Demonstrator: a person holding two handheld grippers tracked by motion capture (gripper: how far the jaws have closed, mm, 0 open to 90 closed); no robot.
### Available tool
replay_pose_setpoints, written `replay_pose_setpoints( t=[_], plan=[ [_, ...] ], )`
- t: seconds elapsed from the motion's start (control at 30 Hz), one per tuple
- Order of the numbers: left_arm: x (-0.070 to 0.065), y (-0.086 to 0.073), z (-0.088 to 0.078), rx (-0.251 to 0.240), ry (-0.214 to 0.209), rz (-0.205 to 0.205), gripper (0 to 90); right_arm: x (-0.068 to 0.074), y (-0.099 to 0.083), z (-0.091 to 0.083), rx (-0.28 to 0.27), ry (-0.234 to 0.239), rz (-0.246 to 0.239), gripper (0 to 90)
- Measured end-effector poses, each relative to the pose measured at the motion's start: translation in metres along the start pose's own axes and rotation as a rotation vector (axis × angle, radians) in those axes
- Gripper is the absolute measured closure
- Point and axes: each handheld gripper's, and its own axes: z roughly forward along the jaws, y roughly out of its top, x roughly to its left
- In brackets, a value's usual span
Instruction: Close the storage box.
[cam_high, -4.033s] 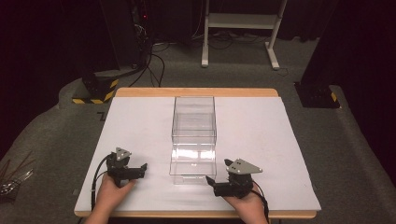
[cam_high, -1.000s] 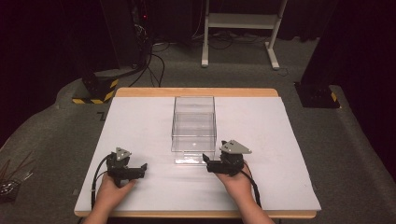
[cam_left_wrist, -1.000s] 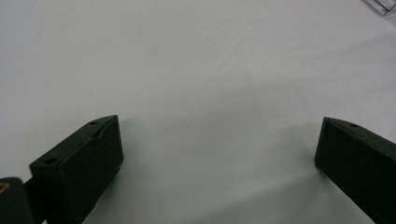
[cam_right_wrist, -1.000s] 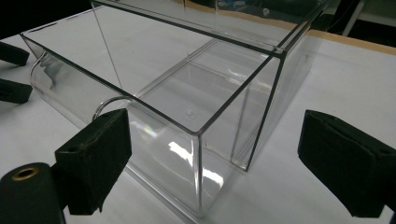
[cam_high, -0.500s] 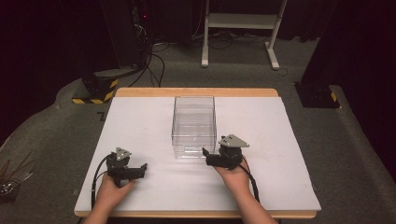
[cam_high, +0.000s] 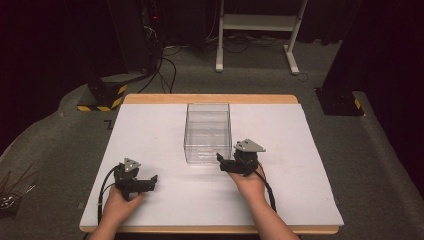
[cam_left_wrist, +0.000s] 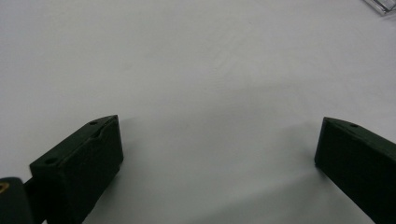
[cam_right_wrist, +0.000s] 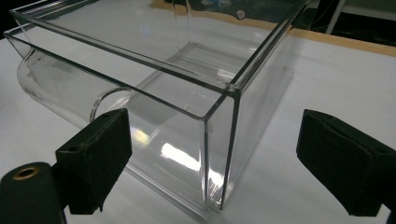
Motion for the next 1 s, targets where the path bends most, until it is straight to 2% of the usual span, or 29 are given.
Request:
replay_pose_setpoints(
  t=[0.43, 0.83, 1.0],
  plan=[
    [0.0, 0.0, 0.0, 0.002, 0.0, 0.0, 1.3, -0.007, 0.003, 0.012, -0.02, -0.013, 0.026, 10.5],
    [0.0, 0.0, 0.0, 0.001, 0.0, 0.0, 1.3, -0.011, 0.005, 0.022, -0.037, -0.05, 0.038, 12.0],
    [0.0, 0.0, 0.0, 0.004, -0.001, 0.004, 1.3, -0.011, 0.005, 0.025, -0.041, -0.047, 0.043, 11.4]
  ],
)
